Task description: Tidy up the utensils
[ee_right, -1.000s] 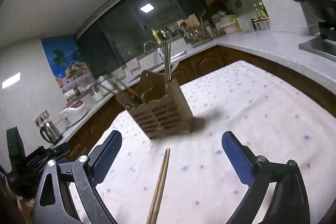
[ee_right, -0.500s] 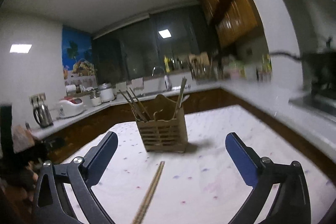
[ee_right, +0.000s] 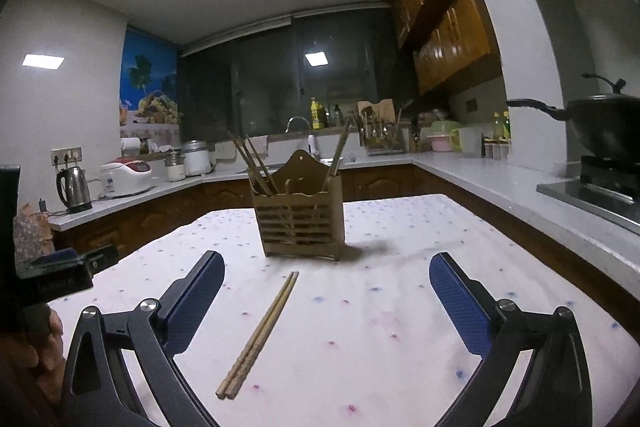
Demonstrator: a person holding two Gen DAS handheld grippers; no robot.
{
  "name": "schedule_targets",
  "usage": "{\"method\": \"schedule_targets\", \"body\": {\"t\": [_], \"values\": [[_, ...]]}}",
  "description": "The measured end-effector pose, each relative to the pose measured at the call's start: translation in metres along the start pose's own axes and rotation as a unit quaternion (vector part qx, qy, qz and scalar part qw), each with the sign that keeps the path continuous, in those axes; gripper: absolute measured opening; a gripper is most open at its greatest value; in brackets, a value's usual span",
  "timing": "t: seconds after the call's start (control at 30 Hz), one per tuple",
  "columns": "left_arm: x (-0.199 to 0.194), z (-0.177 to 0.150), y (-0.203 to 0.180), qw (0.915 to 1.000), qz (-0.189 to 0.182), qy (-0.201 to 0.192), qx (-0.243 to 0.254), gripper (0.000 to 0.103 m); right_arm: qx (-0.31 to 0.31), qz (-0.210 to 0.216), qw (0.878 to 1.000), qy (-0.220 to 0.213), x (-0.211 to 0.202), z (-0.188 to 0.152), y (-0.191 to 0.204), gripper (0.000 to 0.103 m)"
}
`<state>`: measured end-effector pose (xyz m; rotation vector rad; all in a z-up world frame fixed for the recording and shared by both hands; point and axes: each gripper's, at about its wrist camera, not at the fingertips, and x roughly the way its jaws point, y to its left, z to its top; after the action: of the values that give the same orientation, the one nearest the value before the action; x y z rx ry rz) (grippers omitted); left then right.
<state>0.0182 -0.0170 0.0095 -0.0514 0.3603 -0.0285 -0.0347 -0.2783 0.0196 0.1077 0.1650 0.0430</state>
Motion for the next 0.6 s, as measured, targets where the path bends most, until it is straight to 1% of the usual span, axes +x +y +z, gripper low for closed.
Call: {"method": "schedule_targets", "body": {"t": [0.13, 0.3, 0.43, 0.6], "values": [[-0.001, -0.005, -0.008, 0.9999, 0.003, -0.001, 0.013, 0.103, 0.003, 0.001, 1.000, 0.006, -0.001, -0.003, -0.004, 0.103], [0.001, -0.009, -0.011, 0.9998, 0.008, 0.007, 0.016, 0.103, 0.009, -0.001, 1.000, 0.013, -0.003, -0.009, -0.008, 0.103], [-0.001, -0.009, -0.012, 0.9998, 0.011, 0.001, 0.014, 0.103, 0.015, -0.007, 1.000, 0.016, -0.004, -0.012, -0.013, 0.103], [-0.003, -0.012, -0.020, 0.9994, 0.017, -0.005, 0.030, 0.103, 0.019, -0.007, 1.000, 0.015, -0.006, -0.013, -0.016, 0.103]]}}
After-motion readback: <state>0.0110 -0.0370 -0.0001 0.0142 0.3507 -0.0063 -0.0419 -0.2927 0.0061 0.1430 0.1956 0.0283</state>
